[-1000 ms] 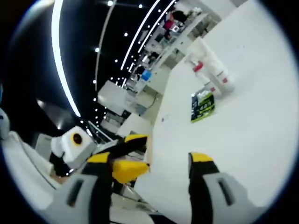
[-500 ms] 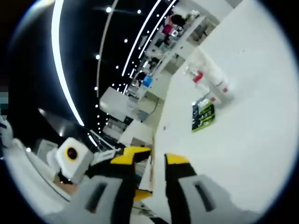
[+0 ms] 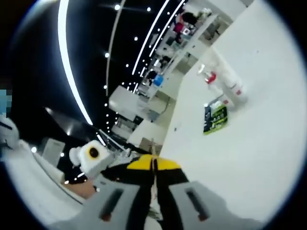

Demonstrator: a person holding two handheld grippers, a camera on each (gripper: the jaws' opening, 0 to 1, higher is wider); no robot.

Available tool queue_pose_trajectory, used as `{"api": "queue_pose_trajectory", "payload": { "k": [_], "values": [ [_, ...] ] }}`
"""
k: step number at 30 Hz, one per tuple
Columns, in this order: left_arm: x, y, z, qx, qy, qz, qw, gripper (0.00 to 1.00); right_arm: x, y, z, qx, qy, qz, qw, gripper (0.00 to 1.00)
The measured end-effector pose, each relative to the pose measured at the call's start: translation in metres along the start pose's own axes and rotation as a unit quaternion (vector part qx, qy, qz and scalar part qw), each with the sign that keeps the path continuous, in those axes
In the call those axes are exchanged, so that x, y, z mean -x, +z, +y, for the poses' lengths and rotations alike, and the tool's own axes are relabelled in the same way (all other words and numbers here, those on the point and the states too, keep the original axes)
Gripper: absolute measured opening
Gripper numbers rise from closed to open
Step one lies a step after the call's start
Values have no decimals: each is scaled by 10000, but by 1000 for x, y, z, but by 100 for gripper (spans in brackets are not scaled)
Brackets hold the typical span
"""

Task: Arrange the skincare products in the storage area until every visible bottle or jar stands upright without overlapping.

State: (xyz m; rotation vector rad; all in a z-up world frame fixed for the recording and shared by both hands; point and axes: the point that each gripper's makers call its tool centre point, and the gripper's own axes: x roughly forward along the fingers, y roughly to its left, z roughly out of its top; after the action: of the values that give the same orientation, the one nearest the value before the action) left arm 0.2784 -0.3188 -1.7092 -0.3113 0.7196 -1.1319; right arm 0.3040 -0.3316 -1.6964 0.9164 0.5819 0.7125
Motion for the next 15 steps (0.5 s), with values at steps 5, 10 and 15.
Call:
{"api": "queue_pose_trajectory", "payload": {
  "k": [5,10,15],
  "values": [
    [15,6,-5,1556,-840,-429,9833,18,3,-12,16,130,421,307,9986,1],
    [24,10,-7,2104,-1164,-635,9686,6,8,-19,25,58,636,406,9971,1],
    [28,8,-16,2188,-1436,-531,9637,1,9,-22,29,-104,819,416,9957,1]
  ]
}}
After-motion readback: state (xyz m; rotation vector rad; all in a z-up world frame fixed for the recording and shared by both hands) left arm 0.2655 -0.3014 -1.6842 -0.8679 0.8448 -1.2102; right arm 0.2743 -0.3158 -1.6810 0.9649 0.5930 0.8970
